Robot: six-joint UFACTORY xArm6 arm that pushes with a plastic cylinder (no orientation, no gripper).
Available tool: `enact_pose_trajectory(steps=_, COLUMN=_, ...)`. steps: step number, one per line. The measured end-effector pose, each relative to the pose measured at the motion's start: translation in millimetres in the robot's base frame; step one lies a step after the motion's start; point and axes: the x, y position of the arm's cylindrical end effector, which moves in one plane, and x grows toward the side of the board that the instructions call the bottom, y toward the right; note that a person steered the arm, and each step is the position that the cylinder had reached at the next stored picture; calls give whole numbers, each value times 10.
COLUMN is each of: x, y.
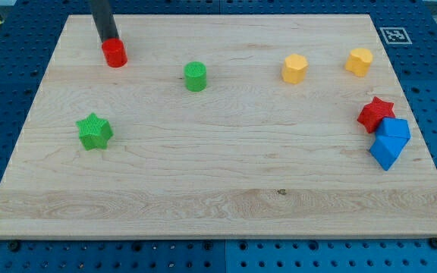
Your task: Keep red circle in between red star and yellow heart
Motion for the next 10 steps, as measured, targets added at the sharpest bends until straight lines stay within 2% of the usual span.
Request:
enact_pose_trajectory(steps=3, x=11, y=-327)
enact_pose_trajectory(steps=4, x=347, y=-53)
enact_pose_trajectory(steps=6, x=1273, y=1119)
enact_pose_trajectory(steps=7, x=1450, y=1311)
enact_pose_trajectory(steps=8, x=1349, y=1306)
enact_pose_trajectory(steps=10, x=701, y=1006)
